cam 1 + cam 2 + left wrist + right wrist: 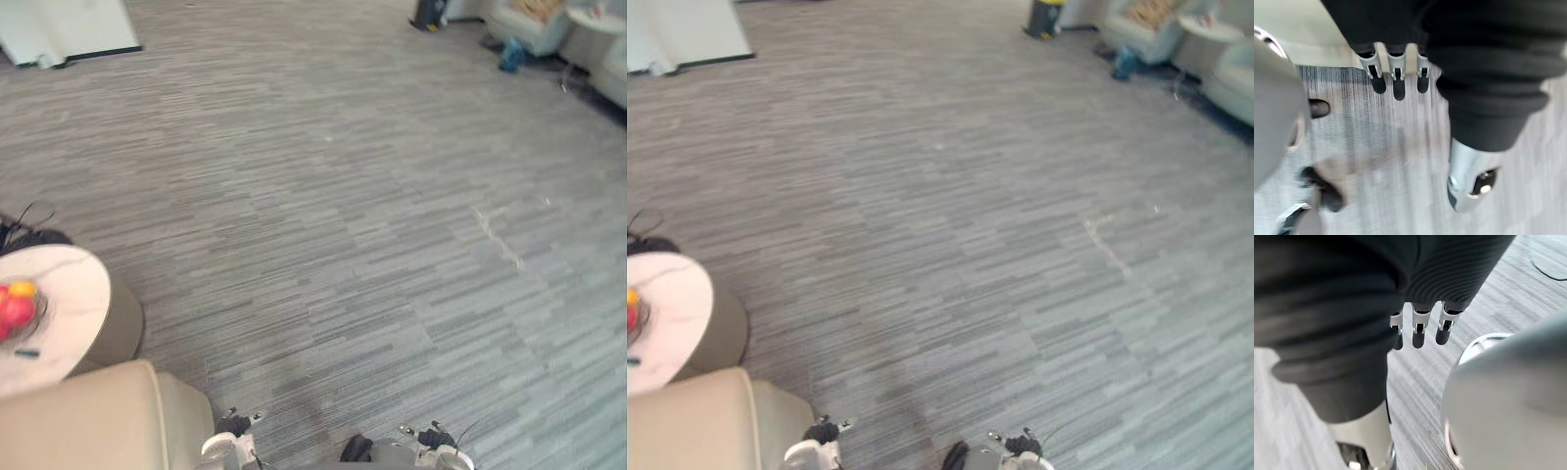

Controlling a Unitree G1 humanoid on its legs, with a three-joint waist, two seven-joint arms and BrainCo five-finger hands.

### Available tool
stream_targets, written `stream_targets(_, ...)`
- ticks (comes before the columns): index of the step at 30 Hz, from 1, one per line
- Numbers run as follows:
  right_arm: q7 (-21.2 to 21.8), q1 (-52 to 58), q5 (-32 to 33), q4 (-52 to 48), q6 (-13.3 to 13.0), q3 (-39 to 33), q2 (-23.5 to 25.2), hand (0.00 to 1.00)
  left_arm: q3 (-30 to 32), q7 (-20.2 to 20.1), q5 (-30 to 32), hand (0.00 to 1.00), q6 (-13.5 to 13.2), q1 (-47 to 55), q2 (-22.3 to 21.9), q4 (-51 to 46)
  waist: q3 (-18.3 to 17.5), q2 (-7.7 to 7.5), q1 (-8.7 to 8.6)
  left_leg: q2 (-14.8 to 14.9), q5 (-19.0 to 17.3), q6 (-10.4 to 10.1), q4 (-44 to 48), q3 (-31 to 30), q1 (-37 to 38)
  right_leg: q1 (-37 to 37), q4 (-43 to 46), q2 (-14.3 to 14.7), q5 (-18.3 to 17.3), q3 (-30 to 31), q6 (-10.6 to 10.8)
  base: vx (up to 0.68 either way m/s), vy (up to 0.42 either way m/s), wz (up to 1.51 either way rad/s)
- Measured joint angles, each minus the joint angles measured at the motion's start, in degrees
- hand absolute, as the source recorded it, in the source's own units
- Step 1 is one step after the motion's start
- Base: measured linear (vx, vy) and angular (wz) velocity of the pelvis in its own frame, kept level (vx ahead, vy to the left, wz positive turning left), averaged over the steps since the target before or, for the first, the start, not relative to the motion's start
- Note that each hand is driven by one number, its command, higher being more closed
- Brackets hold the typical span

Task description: Pick up cushions and gather them together orderly.

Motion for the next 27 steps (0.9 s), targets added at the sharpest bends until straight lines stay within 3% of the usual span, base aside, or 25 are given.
stream_targets(2,0.02,0.18,0.04,-0.06,0.11,-1.11,-0.03,0.00,-0.07,-0.23,0.24,0.00,0.04,-0.01,-0.96,-0.49,0.09,0.50,-0.21,-0.04,2.16,-1.11,1.65,-0.23,0.90,1.73,-1.44,0.53,-0.47,1.26,0.49,0.23,-0.115,-0.35)
stream_targets(4,0.03,0.85,0.08,-0.45,0.05,-0.61,0.79,0.00,0.72,-0.28,0.57,0.00,-0.04,0.28,-1.30,-2.87,0.89,-0.78,-0.37,3.17,2.53,-1.03,18.73,-1.17,-3.31,6.50,-5.59,2.24,-1.42,3.03,1.00,0.19,-0.161,-0.34)
stream_targets(5,0.01,0.93,0.12,-0.43,-0.02,0.73,0.96,0.00,1.64,-0.27,0.32,0.00,-0.14,0.48,-1.22,-3.72,1.39,-1.21,-0.11,5.85,3.56,2.55,30.87,-3.85,-8.56,8.13,-7.70,3.54,-2.07,4.56,0.63,0.11,-0.101,-0.81)
stream_targets(6,-0.23,0.29,0.32,-0.45,0.07,1.30,0.55,0.00,1.57,-0.25,-0.28,0.00,-0.43,0.56,-1.37,-5.09,1.86,-0.19,1.05,7.45,-1.11,3.72,42.36,-10.11,-15.62,9.20,-8.04,5.21,-3.51,7.50,-0.52,0.12,-0.036,-1.06)
stream_targets(7,-0.40,-0.04,0.69,-0.44,0.15,1.33,0.80,0.00,1.68,-0.19,-0.78,0.00,-0.46,0.59,-1.22,-5.95,1.99,-0.43,1.41,6.95,-3.39,3.12,42.51,-11.77,-18.61,9.54,-7.96,5.69,-3.90,9.14,-0.58,0.10,0.049,-1.11)
stream_targets(10,-0.54,-0.39,1.77,-0.39,0.40,1.44,1.02,0.00,1.85,0.11,-1.77,0.00,-0.55,0.65,-0.92,-7.00,2.62,-1.18,1.73,4.49,-4.93,3.37,33.66,-14.68,-22.77,10.89,-7.84,5.94,-4.87,13.76,0.09,0.17,0.067,-0.91)
stream_targets(11,-0.80,-0.26,2.48,-0.39,0.41,1.53,0.95,0.00,3.54,0.19,-1.84,0.00,-0.69,0.75,-1.49,-7.74,2.62,-1.17,2.19,2.29,-4.65,3.12,26.61,-17.98,-24.33,10.89,-7.33,5.98,-5.69,16.87,0.84,0.26,0.223,-1.41)
stream_targets(13,-0.90,-0.25,2.49,-0.46,0.33,2.57,0.85,0.00,4.63,0.37,-1.84,0.00,-0.72,0.73,-1.69,-8.25,2.44,-1.12,2.69,0.15,-3.54,2.63,18.45,-23.39,-25.25,10.80,-7.00,6.38,-6.30,21.60,1.79,0.24,0.221,-1.51)
stream_targets(15,-0.98,0.34,2.49,-0.45,0.41,2.93,0.90,0.00,5.64,0.46,-1.77,0.00,-0.64,1.61,-1.74,-8.24,1.09,-0.83,3.88,-0.50,1.04,1.76,16.44,-26.30,-23.95,10.68,-5.33,7.37,-7.93,28.35,4.07,0.36,0.282,-1.63)
stream_targets(16,-0.97,1.55,2.51,-0.50,0.42,3.48,1.71,0.00,6.29,0.56,-1.68,0.00,-0.45,2.15,-0.62,-8.17,-0.86,-3.03,3.66,-1.05,-0.94,2.01,16.39,-22.57,-22.61,10.52,-5.46,5.96,-7.93,31.30,5.47,0.51,0.329,-1.40)
stream_targets(18,-0.86,2.20,2.72,-0.63,0.38,3.45,2.97,0.00,6.22,0.79,-1.61,0.00,-0.34,2.28,0.22,-7.39,-2.31,-4.94,4.33,-1.31,-2.91,2.67,15.32,-16.89,-19.47,7.63,1.03,4.01,-7.74,33.44,7.27,0.45,0.260,-1.28)
stream_targets(19,-0.80,1.79,2.84,-0.66,0.36,3.40,3.26,0.00,6.07,0.79,-1.54,0.00,-0.35,2.21,0.55,-7.21,-2.22,-5.29,4.21,-1.49,-3.11,2.98,14.05,-14.76,-17.25,5.28,6.41,2.97,-6.99,33.13,9.86,0.27,0.161,-1.05)
stream_targets(21,-0.63,1.55,2.91,-0.86,0.20,2.98,2.99,0.00,4.89,0.83,-1.33,0.00,0.22,1.90,0.57,-6.57,-1.80,-4.58,3.42,-1.44,-3.26,3.21,10.91,-12.80,-11.88,1.44,15.90,0.68,-5.53,29.09,12.52,0.29,0.167,-0.81)
stream_targets(23,-0.52,0.94,2.92,-1.88,0.02,2.29,2.92,0.00,2.38,0.85,-1.25,0.00,0.24,1.81,0.49,-5.89,-1.45,-3.65,3.19,-0.87,-3.22,3.16,6.65,-9.69,-6.24,-0.05,19.21,-1.88,-6.49,21.43,10.62,0.30,0.138,-0.70)
stream_targets(24,-0.25,0.66,2.93,-1.70,-0.16,1.61,2.94,0.00,0.17,0.84,-1.25,0.00,0.20,1.83,0.69,-5.51,-1.34,-3.02,2.74,-0.34,-3.13,3.01,3.38,-7.49,-3.42,-0.89,14.84,-3.03,-6.93,14.27,8.79,0.20,0.039,-0.45)
stream_targets(26,-0.11,0.02,3.19,-1.54,-0.15,1.12,2.95,0.00,-1.45,0.83,-1.23,0.00,0.18,1.63,1.08,-4.94,-1.29,-2.81,2.26,0.02,-2.98,2.74,1.85,-6.66,-2.31,-2.58,9.54,-2.85,-5.81,11.27,7.61,0.29,-0.027,-0.39)
stream_targets(27,-0.04,-1.11,3.48,-1.39,-0.12,0.35,2.67,0.00,-2.62,0.85,-1.22,0.00,0.20,1.54,1.34,-4.50,-0.72,-2.27,1.26,0.51,-2.91,2.60,0.71,-6.78,-2.02,-5.13,4.72,-1.61,-3.59,11.47,6.75,0.41,-0.161,-0.39)
